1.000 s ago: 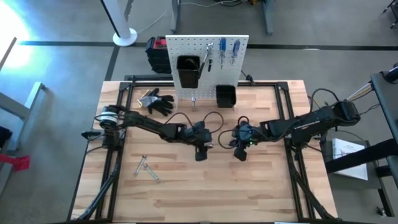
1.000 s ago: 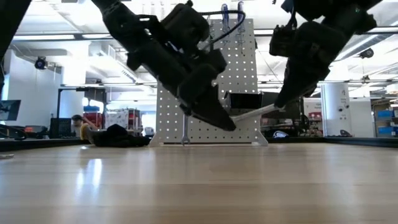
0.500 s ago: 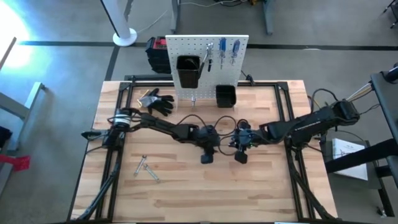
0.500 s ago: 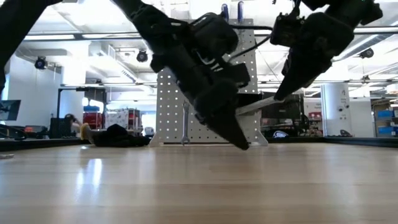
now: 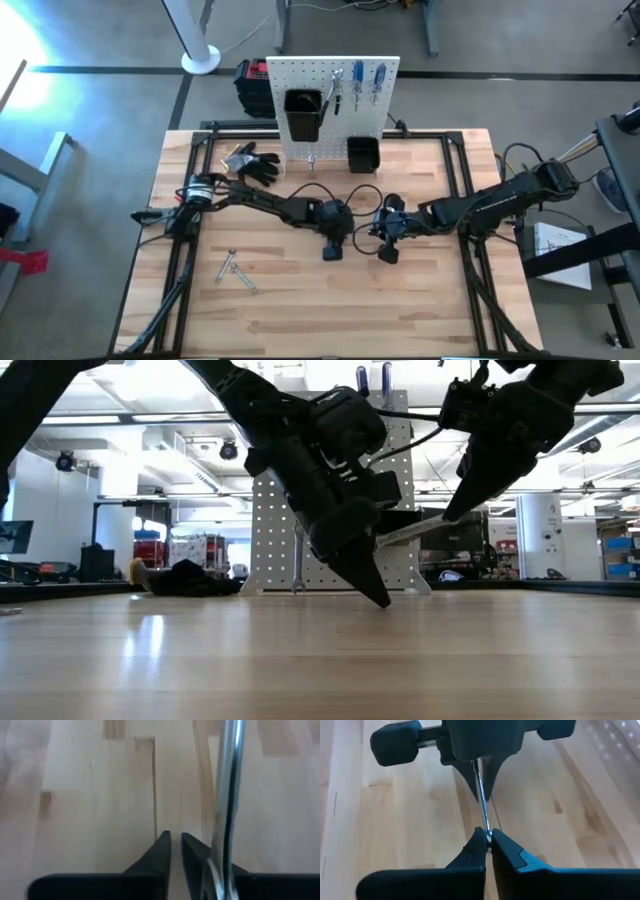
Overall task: Hang tools onto peg board
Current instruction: Hang the wrench on the peg board
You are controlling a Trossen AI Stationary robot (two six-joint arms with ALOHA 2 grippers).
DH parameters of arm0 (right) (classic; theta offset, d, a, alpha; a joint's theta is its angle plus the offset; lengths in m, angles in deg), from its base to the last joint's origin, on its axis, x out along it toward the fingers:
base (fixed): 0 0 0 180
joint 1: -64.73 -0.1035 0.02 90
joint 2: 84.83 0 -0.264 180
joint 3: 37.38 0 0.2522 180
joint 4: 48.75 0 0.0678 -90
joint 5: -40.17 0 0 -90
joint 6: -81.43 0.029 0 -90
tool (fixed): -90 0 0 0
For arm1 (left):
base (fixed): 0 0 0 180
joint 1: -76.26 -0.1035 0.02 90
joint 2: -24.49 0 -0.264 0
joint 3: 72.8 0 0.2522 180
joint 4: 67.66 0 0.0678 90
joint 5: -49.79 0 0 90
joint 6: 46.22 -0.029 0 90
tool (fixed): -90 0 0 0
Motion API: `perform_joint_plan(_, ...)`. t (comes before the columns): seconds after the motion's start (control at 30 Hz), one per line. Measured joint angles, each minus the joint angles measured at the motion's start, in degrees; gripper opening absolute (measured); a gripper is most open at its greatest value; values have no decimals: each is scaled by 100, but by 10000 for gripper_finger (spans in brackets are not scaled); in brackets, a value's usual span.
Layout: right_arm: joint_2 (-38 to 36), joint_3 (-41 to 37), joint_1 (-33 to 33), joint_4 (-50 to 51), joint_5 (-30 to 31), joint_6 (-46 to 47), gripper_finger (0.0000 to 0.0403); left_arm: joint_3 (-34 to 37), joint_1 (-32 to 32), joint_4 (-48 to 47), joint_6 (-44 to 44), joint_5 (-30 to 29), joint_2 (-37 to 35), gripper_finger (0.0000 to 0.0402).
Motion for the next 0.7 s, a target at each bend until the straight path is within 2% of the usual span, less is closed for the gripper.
perform_joint_plan(0.1, -1, 0, 0, 6, 6, -2, 0, 25, -4, -71, 6, 2, 0, 6)
perform_joint_plan(0.5, 55, 0, 19, 43, 3, -13, 0, 31, -4, -29, 2, 0, -9, 0)
perform_joint_plan(0.6, 189, 0, 72, 85, -3, 77, 0, 35, -4, 32, -49, -13, -50, 14)
perform_joint_plan(0.7, 310, 0, 76, 104, -3, 101, 0, 35, -4, 112, -93, -15, -145, 47)
